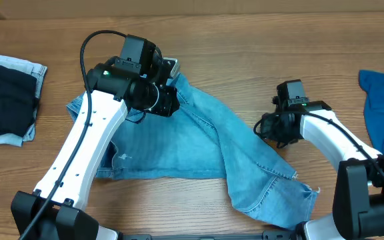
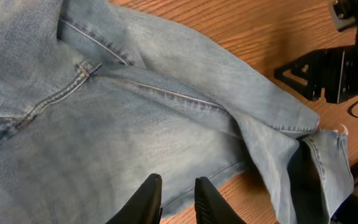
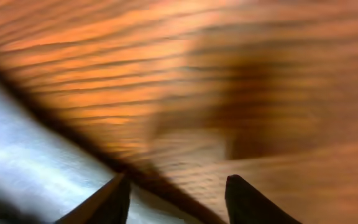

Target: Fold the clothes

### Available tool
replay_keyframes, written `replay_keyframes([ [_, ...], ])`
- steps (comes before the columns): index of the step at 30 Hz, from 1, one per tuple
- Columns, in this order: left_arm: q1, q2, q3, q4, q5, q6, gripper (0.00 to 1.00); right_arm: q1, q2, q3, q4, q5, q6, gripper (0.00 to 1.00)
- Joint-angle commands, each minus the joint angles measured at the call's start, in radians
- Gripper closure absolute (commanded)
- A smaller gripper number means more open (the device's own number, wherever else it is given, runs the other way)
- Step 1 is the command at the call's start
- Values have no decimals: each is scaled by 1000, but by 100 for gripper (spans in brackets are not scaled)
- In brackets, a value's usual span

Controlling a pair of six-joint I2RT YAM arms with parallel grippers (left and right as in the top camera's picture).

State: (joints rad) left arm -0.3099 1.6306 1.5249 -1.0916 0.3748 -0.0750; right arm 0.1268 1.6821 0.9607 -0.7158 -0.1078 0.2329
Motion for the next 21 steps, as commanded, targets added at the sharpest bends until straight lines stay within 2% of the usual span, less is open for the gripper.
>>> replay_keyframes([
  [1, 0, -27, 15, 1, 11, -7, 77, 5, 25, 4, 6, -157, -161, 44],
  [5, 0, -27, 15, -3, 11, -7, 78, 5, 32, -24, 14, -156, -160, 44],
  [9, 0, -27, 15, -3, 11, -7, 78, 5, 32, -93, 96, -165, -159, 46],
  [11, 0, -27, 15, -5, 11, -7, 78, 5, 32, -120, 105, -179, -159, 56],
  [12, 0, -27, 15, -5, 11, -7, 78, 5, 32, -124, 99, -187, -159, 67],
  [15, 0, -27, 15, -3, 11, -7, 78, 5, 23, -113, 101, -186, -153, 91],
  [17, 0, -27, 15, -3, 11, -7, 78, 2, 11, -83, 109, -177, -130, 96],
  [21, 0, -27, 15, -4, 11, -7, 77, 0, -14, 55, 113, -53, -99, 96],
])
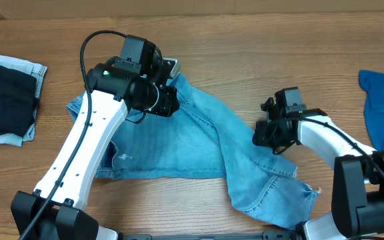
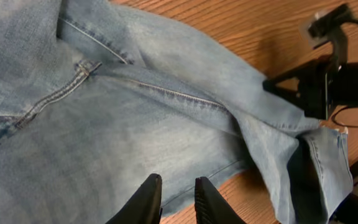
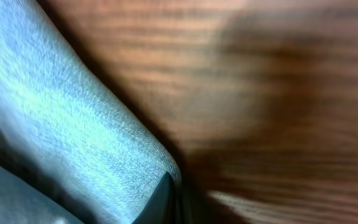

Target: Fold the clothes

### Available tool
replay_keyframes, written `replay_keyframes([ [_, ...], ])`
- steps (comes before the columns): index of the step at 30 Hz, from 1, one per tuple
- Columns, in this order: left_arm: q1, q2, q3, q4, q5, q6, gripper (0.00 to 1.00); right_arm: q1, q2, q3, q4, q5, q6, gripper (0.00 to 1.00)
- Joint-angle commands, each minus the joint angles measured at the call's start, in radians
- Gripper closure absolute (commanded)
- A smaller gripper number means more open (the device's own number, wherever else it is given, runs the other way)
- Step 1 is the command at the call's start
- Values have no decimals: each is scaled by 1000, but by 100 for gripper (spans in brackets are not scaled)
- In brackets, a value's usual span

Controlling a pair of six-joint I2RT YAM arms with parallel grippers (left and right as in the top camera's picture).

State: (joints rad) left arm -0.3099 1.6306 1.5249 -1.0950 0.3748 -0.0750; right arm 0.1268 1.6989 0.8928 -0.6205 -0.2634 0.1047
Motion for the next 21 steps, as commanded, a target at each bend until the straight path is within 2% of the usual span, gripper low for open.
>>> replay_keyframes([
  [1, 0, -27, 15, 0, 11, -7, 77, 0, -31, 158, 18, 159, 29, 96],
  [5, 0, -27, 15, -3, 11, -8, 77, -20, -31, 303, 60, 471, 21, 96],
  [8, 0, -27, 15, -5, 11, -8, 78, -58, -31, 333, 150, 536, 1, 96],
  [15, 0, -27, 15, -12, 11, -11, 77, -229, -31, 333, 405, 521, -28, 96],
  [21, 0, -26, 15, -14, 11, -11, 77, -367, -21, 333, 457, 226, -35, 92],
])
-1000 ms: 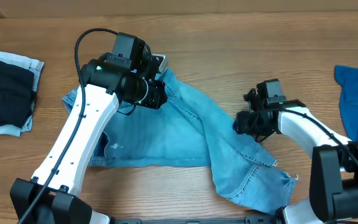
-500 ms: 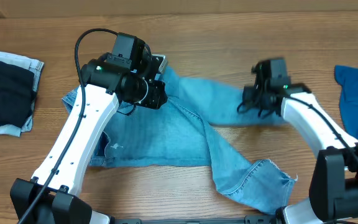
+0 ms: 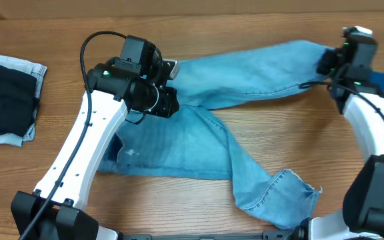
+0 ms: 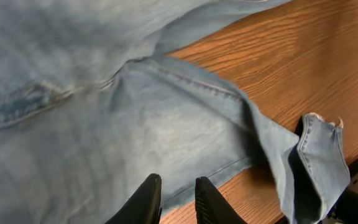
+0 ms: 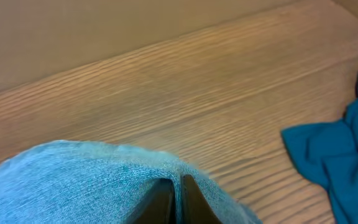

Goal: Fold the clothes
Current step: 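Pull the jeans leg up-right with the right gripper to straighten it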

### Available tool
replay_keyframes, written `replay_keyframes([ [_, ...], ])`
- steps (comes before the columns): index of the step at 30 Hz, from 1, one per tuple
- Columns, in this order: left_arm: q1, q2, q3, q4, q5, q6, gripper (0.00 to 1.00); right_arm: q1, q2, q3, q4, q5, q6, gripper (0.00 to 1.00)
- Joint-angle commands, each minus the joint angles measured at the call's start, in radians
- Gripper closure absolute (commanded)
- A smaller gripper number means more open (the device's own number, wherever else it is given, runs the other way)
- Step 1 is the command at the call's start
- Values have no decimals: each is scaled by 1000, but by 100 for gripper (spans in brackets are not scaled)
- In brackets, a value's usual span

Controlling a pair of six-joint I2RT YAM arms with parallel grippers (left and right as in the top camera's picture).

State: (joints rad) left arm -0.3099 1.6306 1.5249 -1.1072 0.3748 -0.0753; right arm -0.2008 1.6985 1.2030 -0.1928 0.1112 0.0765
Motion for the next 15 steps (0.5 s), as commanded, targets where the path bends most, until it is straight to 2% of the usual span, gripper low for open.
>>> replay_keyframes([
  [1, 0, -26, 15, -3, 11, -11, 77, -43, -16, 23, 35, -152, -6, 91],
  [4, 0, -26, 15, -2, 3, -10, 75, -43, 17, 23, 73, -151, -6, 84],
  [7, 0, -26, 15, -4, -63, -11, 73, -43, 48, 23, 80, -150, 4, 60],
  [8, 0, -26, 15, -4, -88, -11, 70, -45, 55, 23, 71, -140, 19, 39],
  [9, 0, -26, 15, -4, -103, -9, 67, -50, 55, 23, 58, -116, 72, 34],
  [12, 2, -24, 15, -7, -228, -7, 51, -59, 49, 23, 33, -114, 134, 27],
  [15, 8, -16, 15, 8, -300, -6, 45, -56, 40, 24, -56, -168, 139, 26],
])
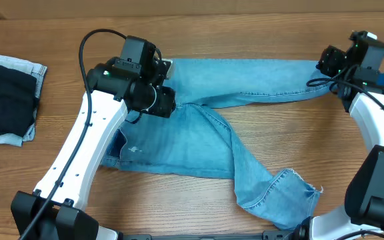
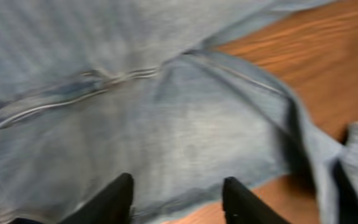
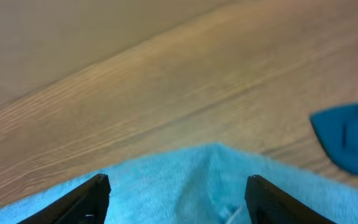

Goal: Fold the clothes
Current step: 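Pull the jeans leg up-right with the right gripper to straighten it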

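Observation:
Light blue jeans [image 1: 179,143] lie spread on the wooden table. One leg [image 1: 259,77] stretches along the far side from the waist to the right. The other leg [image 1: 265,190] runs toward the near edge, its frayed hem crumpled. My left gripper [image 1: 163,90] hovers over the waist end; in the left wrist view it [image 2: 178,199] is open, with denim [image 2: 166,124] below. My right gripper [image 1: 327,63] is at the far leg's hem. In the right wrist view it [image 3: 178,193] is wide open over the denim [image 3: 210,180], holding nothing.
A folded stack of dark and pale clothes [image 1: 5,100] sits at the left edge. A blue garment lies at the right edge, close beside my right arm, and shows in the right wrist view [image 3: 350,140].
Both grippers were shut on the jeans and are now open. The far leg, held stretched slightly above the table, now lies flat on it.
The jeans lay with one leg folded across the other; my left gripper was shut at the waist and the right was open beside the fold. Then the right was shut on that leg. Then it held the leg far right. Now both are open.

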### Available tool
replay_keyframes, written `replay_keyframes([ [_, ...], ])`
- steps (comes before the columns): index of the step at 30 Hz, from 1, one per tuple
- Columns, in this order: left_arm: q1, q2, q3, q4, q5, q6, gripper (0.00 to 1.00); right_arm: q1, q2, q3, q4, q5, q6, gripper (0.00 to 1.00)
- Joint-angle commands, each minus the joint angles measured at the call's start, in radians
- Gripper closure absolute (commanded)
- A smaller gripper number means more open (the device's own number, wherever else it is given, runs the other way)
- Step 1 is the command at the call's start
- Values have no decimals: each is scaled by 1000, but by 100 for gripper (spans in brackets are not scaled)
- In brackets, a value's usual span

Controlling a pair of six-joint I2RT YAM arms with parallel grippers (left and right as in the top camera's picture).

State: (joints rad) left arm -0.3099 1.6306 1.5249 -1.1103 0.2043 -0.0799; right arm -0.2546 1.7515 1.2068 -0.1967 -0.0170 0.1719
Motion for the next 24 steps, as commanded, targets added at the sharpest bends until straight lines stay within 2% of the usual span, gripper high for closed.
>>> replay_keyframes([
  [1, 11, -13, 15, 18, -140, -2, 44, -2, -13, 20, -84, -85, 58, 26],
  [4, 37, 30, 15, 55, -206, -27, 46, 5, -12, 19, -195, -261, 118, 27],
  [7, 95, 105, 15, 98, -162, -47, 51, 27, -12, 19, -272, -344, 118, 29],
  [9, 126, 153, 15, 110, -140, -47, 58, 45, -12, 19, -341, -348, 117, 33],
  [11, 148, 208, 15, 126, -122, -43, 58, 58, -12, 19, -366, -294, 140, 36],
  [13, 153, 251, 15, 144, -126, -24, 61, 57, -12, 19, -354, -285, 181, 48],
  [15, 154, 299, 15, 159, -127, -20, 70, 56, -12, 19, -361, -335, 192, 62],
  [17, 154, 348, 15, 175, -126, -21, 78, 64, -12, 19, -380, -400, 167, 61],
  [20, 157, 402, 15, 214, -136, -21, 79, 96, -12, 19, -422, -518, 52, 60],
  [21, 161, 417, 15, 237, -136, -21, 80, 108, -12, 19, -440, -536, 28, 56],
  [24, 175, 480, 15, 331, -126, -21, 87, 145, -13, 19, -480, -613, -21, 56],
])
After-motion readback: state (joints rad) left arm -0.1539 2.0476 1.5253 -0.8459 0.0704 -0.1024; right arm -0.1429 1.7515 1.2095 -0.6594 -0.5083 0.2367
